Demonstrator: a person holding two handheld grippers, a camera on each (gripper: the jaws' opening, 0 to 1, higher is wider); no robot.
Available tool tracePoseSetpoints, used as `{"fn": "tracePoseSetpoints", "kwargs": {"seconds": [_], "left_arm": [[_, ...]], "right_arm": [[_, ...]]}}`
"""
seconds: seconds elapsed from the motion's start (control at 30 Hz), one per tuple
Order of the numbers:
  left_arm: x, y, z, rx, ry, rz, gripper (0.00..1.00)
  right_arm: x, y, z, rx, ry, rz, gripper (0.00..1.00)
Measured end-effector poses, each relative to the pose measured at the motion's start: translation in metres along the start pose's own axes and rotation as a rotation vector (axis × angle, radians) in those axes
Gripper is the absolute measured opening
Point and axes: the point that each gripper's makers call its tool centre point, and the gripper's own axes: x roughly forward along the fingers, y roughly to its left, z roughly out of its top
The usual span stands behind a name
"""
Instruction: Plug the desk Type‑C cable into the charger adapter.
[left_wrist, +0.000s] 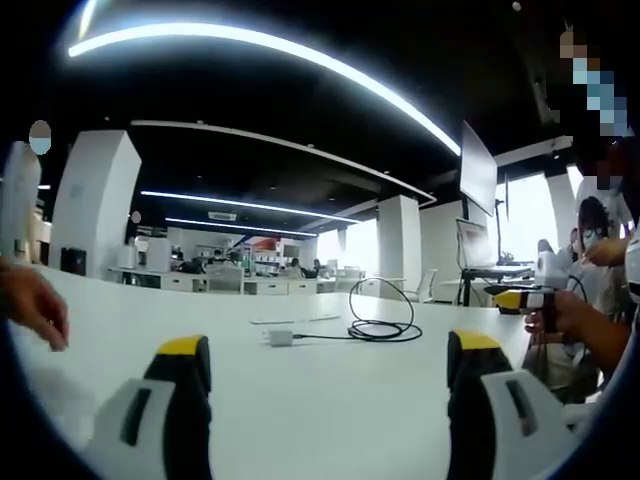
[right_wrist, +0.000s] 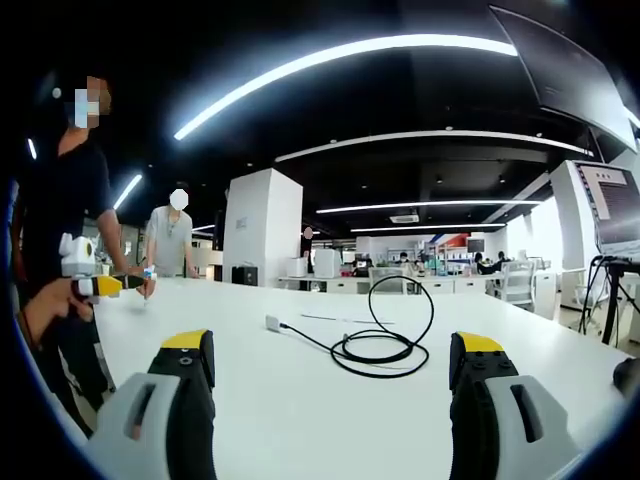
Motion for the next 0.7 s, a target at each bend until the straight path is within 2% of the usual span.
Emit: {"fn": "tracePoseSetpoints", "kwargs": {"seconds": [0.7], "left_arm": [[0.0012, -0.0003, -0.0003, -0.001, 0.003, 0.002, 1.0]], "right_arm": [[-0.001, -0.0018, -0.0014, 0.003, 0.004, -0.002, 1.0]]}}
